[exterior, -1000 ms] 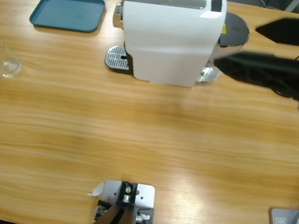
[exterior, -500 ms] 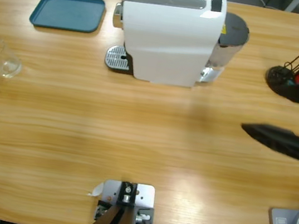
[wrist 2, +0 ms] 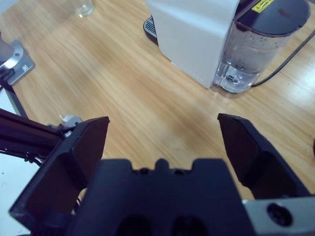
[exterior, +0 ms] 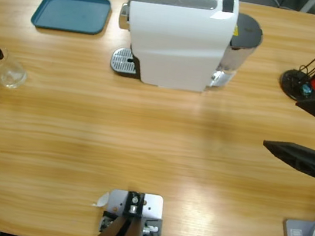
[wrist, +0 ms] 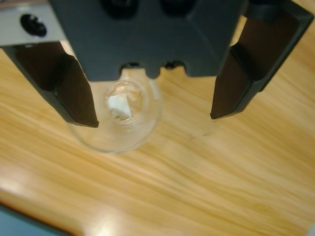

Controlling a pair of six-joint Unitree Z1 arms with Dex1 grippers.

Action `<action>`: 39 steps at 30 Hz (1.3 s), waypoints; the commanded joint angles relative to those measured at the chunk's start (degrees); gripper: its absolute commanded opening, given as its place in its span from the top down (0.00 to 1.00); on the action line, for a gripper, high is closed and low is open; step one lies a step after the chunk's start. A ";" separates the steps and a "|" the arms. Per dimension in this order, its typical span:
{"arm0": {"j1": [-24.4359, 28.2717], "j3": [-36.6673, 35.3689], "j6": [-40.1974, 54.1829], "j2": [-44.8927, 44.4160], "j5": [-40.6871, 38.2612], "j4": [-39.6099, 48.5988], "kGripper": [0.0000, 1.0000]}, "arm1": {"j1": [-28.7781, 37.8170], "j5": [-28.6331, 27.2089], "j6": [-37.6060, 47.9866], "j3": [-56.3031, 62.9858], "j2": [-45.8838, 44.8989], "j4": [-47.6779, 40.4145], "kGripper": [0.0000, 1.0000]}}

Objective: Pour coffee

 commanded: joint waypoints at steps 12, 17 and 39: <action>-4.21 1.72 5.83 -7.80 -6.20 -3.50 0.01 | 0.27 0.71 0.48 3.13 3.27 -4.36 0.00; -5.16 5.04 4.32 -5.88 -5.74 -8.39 0.01 | 0.27 0.71 0.51 4.48 3.24 -4.75 0.00; 1.05 7.38 4.64 -3.51 -4.42 -10.73 0.01 | 0.27 0.80 1.01 6.08 5.35 -7.95 0.00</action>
